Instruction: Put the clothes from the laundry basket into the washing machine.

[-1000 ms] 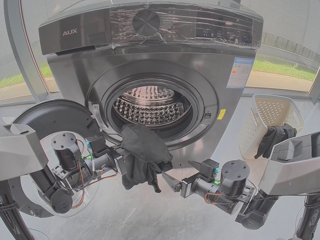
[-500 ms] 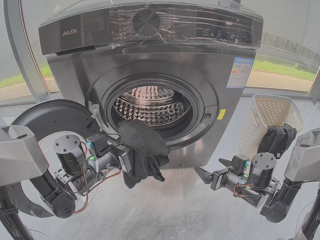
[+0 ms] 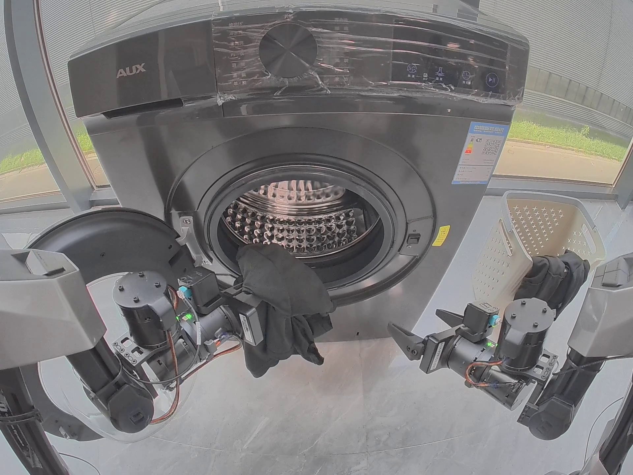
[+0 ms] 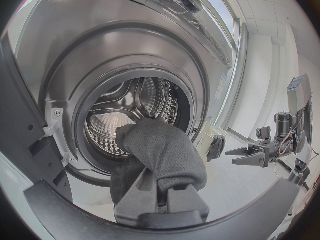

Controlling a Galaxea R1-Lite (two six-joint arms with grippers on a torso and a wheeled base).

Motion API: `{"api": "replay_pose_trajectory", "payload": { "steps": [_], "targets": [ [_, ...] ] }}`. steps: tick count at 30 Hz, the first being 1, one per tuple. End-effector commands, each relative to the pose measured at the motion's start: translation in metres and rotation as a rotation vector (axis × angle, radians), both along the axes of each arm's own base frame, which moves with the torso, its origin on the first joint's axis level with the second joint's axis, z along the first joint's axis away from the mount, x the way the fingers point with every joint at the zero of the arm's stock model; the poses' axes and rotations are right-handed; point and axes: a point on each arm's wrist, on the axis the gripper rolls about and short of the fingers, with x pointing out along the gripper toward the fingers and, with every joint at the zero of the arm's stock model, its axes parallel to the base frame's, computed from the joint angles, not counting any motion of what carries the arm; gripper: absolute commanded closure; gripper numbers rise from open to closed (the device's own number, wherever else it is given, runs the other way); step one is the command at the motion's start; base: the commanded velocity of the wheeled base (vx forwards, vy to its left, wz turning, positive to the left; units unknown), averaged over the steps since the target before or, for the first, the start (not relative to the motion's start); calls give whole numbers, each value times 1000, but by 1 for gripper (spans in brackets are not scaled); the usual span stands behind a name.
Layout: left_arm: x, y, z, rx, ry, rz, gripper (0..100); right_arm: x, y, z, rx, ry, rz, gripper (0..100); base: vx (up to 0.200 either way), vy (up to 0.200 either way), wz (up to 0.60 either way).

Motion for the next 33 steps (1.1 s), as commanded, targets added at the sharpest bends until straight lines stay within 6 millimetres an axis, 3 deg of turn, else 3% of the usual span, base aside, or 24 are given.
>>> {"api": "replay_pose_trajectory", "payload": {
  "steps": [1, 9, 30, 33],
  "targets": [
    [1, -1, -3, 10, 2, -2, 100, -1, 1, 0, 0, -1, 5, 0, 0, 0, 0],
    [3, -2, -6, 13, 8, -3, 100, -2, 2, 0, 0, -1, 9, 0, 150, 0, 0],
    [2, -9, -10, 17, 18, -21, 100, -10, 3, -3, -18, 20, 31, 0, 0, 0, 0],
    [2, -9, -11, 19, 18, -23, 100, -11, 4, -3, -18, 20, 34, 0, 200, 0, 0]
  ]
}}
